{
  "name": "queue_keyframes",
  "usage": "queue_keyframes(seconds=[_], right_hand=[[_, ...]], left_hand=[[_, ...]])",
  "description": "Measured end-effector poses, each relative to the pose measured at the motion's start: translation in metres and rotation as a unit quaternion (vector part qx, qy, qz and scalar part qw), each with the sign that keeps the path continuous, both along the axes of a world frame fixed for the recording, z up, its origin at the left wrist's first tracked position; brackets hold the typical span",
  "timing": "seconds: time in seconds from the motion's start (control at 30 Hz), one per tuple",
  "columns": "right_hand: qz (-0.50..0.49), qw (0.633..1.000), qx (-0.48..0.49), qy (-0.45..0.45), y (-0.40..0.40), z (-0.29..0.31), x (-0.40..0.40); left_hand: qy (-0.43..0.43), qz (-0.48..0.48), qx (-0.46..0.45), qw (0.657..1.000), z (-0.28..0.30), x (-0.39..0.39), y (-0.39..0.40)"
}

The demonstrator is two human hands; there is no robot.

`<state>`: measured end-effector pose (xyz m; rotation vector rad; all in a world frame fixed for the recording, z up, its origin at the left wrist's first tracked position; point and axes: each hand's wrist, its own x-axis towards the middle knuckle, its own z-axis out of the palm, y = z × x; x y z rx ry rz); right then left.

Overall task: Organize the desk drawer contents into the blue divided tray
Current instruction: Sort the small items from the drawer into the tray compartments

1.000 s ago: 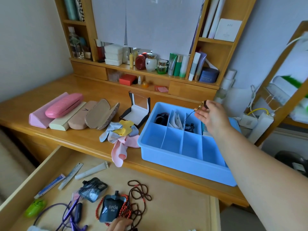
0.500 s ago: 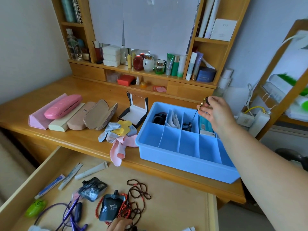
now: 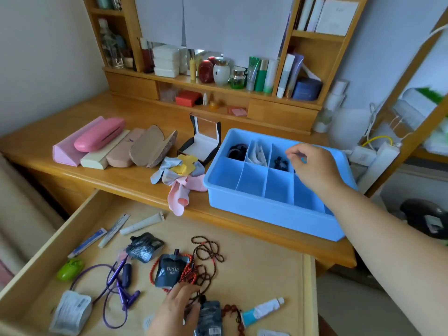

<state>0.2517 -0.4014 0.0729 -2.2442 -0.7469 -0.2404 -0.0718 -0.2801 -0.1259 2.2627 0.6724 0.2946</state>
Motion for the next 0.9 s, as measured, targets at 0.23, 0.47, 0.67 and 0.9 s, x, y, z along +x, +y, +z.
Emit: queue_keyframes(seconds=[0.23, 0.47, 0.67, 0.9], right_hand=[[0.329, 0.928, -0.149, -0.095, -0.036, -0.075, -0.143], [0.258, 0.855, -0.441, 0.086, -0.074, -0.170, -0.187], [0.238, 0.840, -0.474, 0.113, -0.078, -0.168, -0.187], [0.238, 0.886, -0.354, 0.182, -0.062, -0.179, -0.203]], left_hand=[[0.196, -0.096, 0.107, 0.970, -0.002, -0.006, -0.005], [0.219, -0.234, 0.208, 0.924, -0.001, -0.013, -0.011], [0.265, -0.288, 0.228, 0.892, 0.001, -0.009, -0.021], [0.199, -0.193, 0.078, 0.958, 0.015, -0.007, -0.025]])
